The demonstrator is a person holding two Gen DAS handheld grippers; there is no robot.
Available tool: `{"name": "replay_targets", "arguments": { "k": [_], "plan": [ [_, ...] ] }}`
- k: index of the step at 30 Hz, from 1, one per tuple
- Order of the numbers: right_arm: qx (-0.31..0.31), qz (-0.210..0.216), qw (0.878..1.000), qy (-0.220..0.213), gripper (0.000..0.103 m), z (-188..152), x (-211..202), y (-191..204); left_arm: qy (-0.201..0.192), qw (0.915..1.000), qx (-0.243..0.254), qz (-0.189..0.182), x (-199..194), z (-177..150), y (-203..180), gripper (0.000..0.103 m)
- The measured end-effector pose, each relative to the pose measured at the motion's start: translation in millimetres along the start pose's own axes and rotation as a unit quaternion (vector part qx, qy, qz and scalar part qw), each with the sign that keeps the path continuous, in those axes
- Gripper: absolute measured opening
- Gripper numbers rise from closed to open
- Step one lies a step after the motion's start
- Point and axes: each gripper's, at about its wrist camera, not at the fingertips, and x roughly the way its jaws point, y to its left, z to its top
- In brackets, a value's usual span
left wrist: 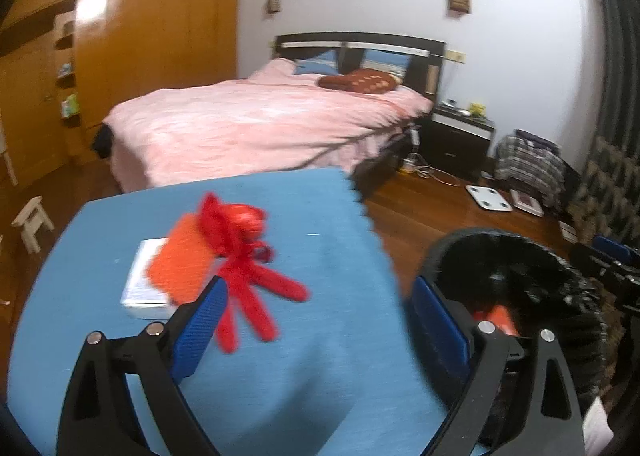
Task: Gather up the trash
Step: 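Move both grippers back to the table, left gripper toward the white box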
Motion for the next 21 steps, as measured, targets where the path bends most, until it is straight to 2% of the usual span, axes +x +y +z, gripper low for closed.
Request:
{"name": "replay_targets", "arguments": {
  "k": [8,12,21],
  "plan": [
    [-0.024,0.051,0.998,-0.001,0.097,17,35,67,-0.010,0.9971,-0.031,0.069,-7,-3,74,0.091],
    [-0.036,0.073,0.997,0.003,0.097,23,54,101,0.000,0.9942,-0.047,0.097,2,-9,108,0.091],
    [-0.055,0.087,0.994,0.024,0.097,21,94,146,0.041,0.9912,-0.062,0.110,43,-29,145,0.091]
  ]
}}
